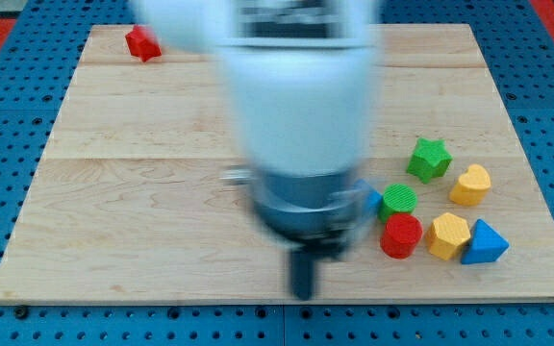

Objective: Move the red circle to the top center

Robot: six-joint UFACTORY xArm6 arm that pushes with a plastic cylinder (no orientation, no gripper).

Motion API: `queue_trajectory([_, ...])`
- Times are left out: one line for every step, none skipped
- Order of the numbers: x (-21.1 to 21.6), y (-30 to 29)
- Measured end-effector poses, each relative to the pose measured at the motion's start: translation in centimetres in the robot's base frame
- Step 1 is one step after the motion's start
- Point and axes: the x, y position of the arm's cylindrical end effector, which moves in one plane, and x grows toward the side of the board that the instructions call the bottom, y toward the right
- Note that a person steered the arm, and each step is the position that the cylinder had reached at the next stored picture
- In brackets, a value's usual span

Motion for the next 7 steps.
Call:
queue_trajectory([0.1,9.9])
queue_trajectory([-2.7,10.4])
queue_trajectory([-7.2,8.2])
queue_trajectory([-7.5,6.0])
queue_trajectory([-3.3,5.4])
queue_trajectory([-1.3,4.6])
queue_trajectory([-2.0,-3.4])
